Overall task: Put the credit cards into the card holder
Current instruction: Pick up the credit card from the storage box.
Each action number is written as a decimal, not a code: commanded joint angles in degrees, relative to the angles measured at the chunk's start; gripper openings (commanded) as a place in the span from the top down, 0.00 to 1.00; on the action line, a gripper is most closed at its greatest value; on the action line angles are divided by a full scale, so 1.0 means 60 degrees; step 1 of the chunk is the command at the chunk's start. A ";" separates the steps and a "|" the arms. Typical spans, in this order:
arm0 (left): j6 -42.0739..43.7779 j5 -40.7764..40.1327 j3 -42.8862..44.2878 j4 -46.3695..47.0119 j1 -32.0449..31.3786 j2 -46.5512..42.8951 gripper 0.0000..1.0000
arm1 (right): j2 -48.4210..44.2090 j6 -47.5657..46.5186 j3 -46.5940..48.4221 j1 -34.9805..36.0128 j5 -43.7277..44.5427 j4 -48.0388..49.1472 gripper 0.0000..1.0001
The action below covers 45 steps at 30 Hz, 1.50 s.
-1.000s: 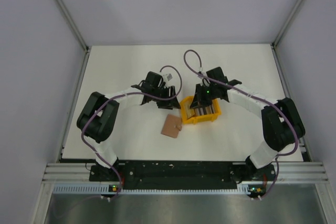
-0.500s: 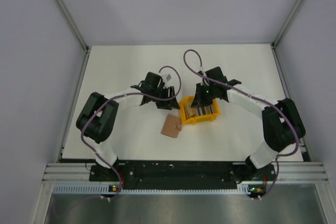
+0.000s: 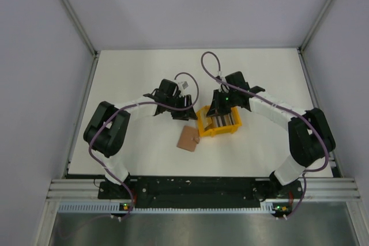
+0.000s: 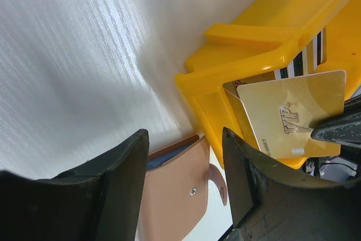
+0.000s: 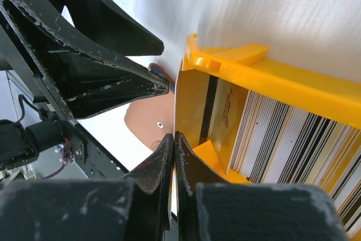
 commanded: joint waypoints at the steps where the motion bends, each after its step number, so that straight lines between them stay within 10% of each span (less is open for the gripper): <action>1: -0.0049 -0.0009 -0.0030 0.0368 0.0046 -0.0398 0.41 | -0.0286 0.0192 0.0222 0.0220 -0.0308 0.0575 1.00; 45: -0.0005 -0.0316 -0.0235 0.0164 0.0090 -0.0808 0.42 | -0.1925 -0.0057 -0.0350 -0.0321 0.0895 0.0224 1.00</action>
